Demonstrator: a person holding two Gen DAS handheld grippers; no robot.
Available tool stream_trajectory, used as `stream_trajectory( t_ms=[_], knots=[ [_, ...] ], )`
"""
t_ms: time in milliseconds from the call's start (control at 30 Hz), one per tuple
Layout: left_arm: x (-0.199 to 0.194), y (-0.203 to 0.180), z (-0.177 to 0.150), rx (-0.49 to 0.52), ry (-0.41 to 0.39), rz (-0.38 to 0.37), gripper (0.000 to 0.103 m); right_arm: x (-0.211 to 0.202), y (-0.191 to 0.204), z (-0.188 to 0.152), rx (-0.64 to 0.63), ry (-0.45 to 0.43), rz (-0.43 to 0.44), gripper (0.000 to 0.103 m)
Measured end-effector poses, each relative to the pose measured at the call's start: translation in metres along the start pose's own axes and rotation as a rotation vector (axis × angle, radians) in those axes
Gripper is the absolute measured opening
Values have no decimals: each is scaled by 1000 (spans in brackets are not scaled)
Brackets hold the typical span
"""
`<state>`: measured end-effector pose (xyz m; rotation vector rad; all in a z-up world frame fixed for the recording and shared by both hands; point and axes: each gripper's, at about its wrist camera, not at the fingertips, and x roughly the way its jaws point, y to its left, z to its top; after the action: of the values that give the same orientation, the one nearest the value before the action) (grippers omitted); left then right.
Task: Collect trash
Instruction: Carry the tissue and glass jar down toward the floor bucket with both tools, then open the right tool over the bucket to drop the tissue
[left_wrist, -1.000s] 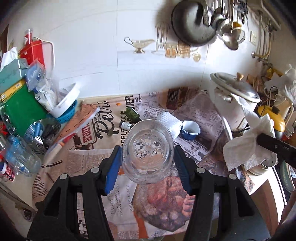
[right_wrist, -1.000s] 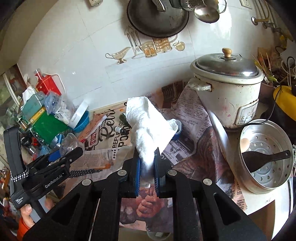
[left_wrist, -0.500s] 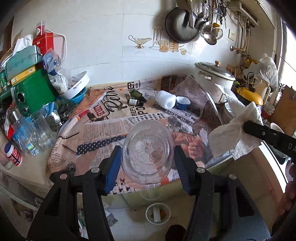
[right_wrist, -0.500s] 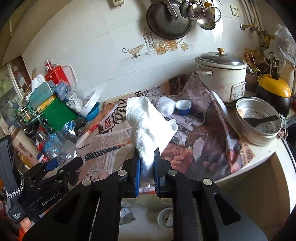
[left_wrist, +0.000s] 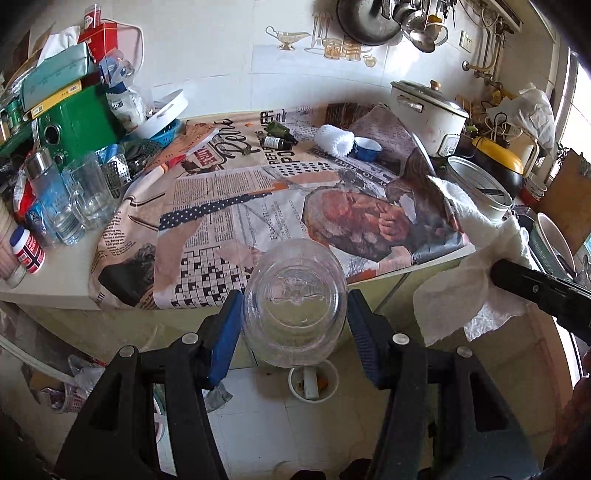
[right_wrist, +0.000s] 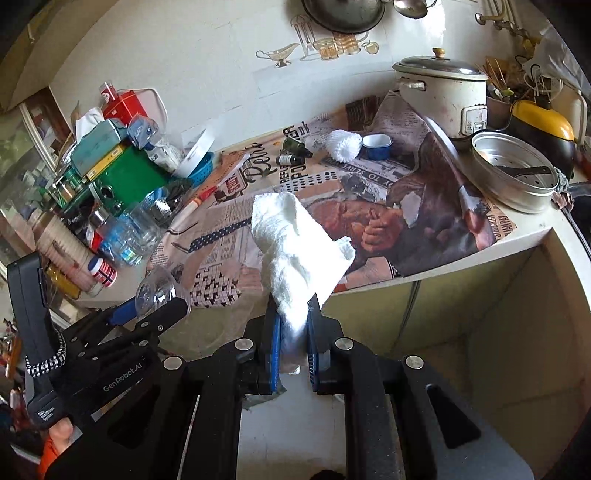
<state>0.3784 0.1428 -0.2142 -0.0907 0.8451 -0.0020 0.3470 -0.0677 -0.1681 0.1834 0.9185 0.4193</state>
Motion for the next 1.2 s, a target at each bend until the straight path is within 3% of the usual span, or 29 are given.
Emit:
stream_trajectory(
  t_ms=[333,600,967,1200],
  knots=[
    [85,-24,-66,-93,126,24,56,73,-61,-59,4,209,5,11],
    [183,-33,-145,-173,226,37,56,167,-119,-140,22,409,-32,11],
    [293,-15,-240,-216,317,94,56,316,-162,-208,-4,500,-48,12],
    [331,1,-268,-228,339,126,56,388,-159,-228,-33,522,-6,15]
  ],
)
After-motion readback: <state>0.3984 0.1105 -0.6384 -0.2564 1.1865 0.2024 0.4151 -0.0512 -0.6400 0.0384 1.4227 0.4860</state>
